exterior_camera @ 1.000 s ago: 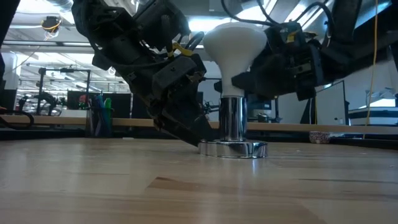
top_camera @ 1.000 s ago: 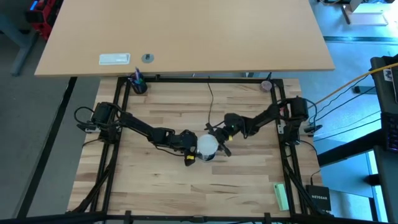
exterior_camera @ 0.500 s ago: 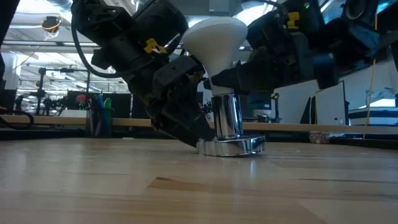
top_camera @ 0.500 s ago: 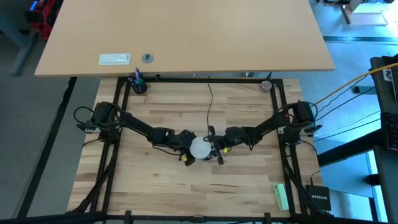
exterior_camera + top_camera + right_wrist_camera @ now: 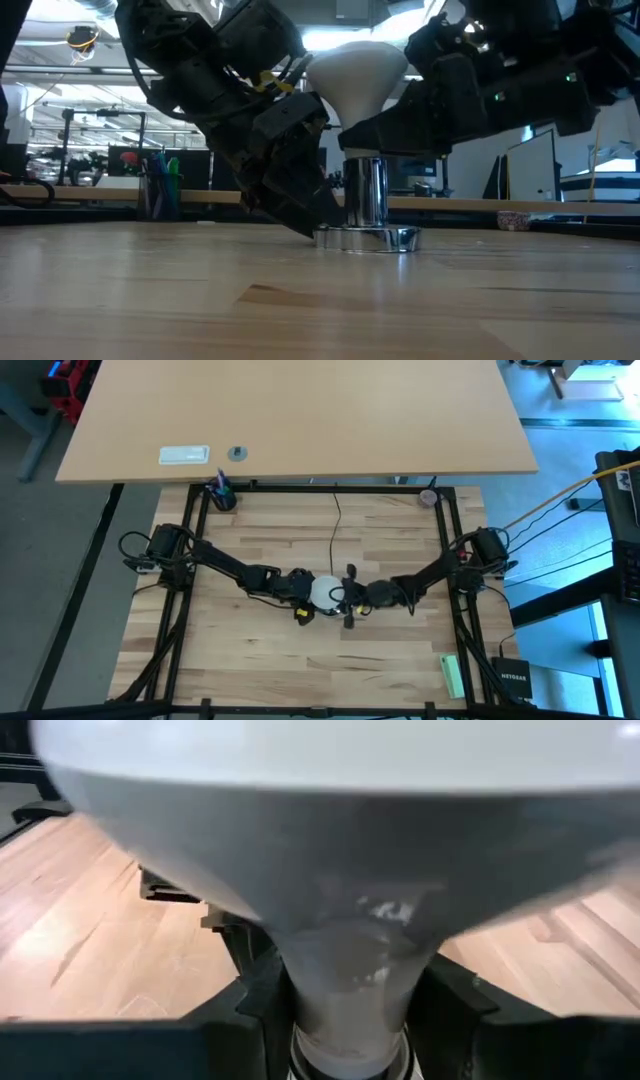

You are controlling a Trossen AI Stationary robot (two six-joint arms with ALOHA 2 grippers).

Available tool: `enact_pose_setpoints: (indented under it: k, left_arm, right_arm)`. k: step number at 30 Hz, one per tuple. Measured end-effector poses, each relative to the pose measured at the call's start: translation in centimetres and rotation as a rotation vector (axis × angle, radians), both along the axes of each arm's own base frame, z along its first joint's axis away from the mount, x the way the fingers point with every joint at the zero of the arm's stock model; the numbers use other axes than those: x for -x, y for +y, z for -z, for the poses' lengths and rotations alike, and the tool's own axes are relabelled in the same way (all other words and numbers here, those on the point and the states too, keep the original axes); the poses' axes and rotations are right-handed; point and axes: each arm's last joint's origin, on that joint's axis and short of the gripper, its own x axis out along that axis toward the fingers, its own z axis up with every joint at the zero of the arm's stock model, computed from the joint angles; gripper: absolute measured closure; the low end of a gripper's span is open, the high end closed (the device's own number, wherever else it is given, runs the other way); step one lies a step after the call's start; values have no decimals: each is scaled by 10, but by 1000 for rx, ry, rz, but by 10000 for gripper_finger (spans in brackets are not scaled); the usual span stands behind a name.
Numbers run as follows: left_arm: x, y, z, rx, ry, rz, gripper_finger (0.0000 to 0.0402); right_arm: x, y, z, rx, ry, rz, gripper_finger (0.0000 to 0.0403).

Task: Screw lightbulb
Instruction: Insert the lightbulb into the lamp

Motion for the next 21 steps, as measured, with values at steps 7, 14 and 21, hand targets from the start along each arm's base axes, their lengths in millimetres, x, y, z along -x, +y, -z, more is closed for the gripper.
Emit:
enact_pose_setpoints:
  k: [7, 14, 21]
  left_arm:
    - [-1, -1, 0, 0, -3, 13, 141]
    - [-1, -1, 0, -1, -3, 14, 141]
    - [-1, -1, 0, 3, -2, 14, 141]
  right_arm:
    - [9, 0, -13, -22, 31, -134, 112]
    - [51, -9, -43, -24, 87, -157, 50]
    - [87, -27, -36, -79, 2, -217, 71]
